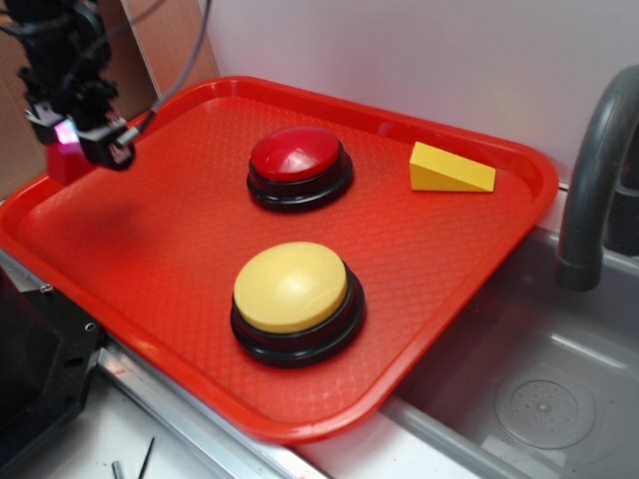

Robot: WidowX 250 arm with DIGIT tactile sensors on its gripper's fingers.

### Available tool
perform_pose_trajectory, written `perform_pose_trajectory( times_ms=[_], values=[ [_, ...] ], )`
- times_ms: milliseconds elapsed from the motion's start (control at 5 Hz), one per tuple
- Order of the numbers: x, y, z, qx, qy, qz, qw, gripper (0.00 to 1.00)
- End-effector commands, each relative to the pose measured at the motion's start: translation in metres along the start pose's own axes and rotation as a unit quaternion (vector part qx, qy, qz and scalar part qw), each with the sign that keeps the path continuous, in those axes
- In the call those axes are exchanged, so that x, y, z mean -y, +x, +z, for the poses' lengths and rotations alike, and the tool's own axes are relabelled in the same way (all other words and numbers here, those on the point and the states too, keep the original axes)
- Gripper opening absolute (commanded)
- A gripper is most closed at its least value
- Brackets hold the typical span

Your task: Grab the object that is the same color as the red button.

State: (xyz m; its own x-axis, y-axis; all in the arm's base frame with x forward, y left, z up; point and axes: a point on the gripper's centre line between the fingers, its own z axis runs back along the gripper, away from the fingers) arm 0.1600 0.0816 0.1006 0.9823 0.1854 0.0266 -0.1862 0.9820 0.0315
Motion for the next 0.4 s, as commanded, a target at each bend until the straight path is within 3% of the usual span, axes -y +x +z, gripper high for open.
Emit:
perform_pose_trajectory(
  times_ms=[0, 200],
  values=[
    [0.002, -0.005, 0.101, 0.073, -0.045, 0.026, 0.996, 0.0],
    [0.003, 0.009, 0.11, 0.074, -0.055, 0.024, 0.995, 0.0]
  ],
)
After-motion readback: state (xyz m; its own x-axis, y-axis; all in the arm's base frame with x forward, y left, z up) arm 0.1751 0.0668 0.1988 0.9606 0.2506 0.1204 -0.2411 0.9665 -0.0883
